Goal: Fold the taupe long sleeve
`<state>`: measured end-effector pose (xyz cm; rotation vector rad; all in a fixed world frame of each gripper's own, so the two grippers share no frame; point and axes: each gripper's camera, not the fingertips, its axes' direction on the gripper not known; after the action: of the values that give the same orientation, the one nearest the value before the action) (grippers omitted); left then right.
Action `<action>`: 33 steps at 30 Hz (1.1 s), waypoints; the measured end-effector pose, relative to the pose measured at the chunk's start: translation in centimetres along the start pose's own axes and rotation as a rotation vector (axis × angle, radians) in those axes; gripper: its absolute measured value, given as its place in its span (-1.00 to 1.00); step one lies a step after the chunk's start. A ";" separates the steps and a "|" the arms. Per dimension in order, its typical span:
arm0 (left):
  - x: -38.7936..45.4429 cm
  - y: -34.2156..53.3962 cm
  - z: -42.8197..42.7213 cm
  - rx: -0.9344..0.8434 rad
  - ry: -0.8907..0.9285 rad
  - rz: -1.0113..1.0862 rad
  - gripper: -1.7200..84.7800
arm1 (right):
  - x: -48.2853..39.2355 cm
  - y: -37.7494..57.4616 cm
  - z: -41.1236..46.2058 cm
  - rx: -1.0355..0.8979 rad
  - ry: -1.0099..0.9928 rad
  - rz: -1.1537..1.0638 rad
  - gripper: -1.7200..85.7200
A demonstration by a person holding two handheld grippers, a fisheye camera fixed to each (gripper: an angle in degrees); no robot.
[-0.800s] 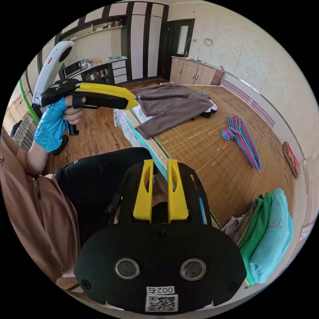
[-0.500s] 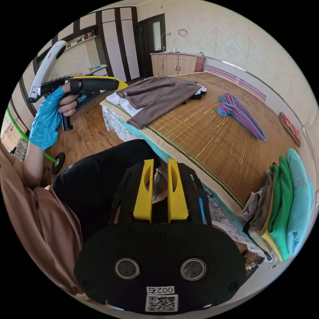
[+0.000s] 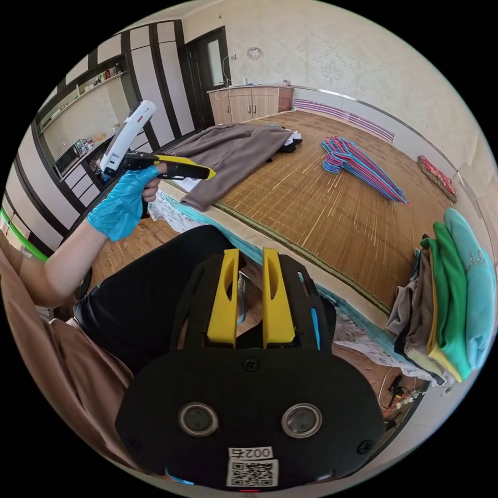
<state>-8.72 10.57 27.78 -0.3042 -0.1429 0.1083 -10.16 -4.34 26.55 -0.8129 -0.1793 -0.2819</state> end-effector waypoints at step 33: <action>1.0 -4.8 2.8 0.085 0.258 0.163 -0.98 | -4.1 -11.1 11.7 0.002 -0.049 -0.154 -0.63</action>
<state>-7.78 6.92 31.99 -0.2419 0.1423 0.2343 -18.14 -2.26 40.96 -0.8060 -0.2885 -0.4068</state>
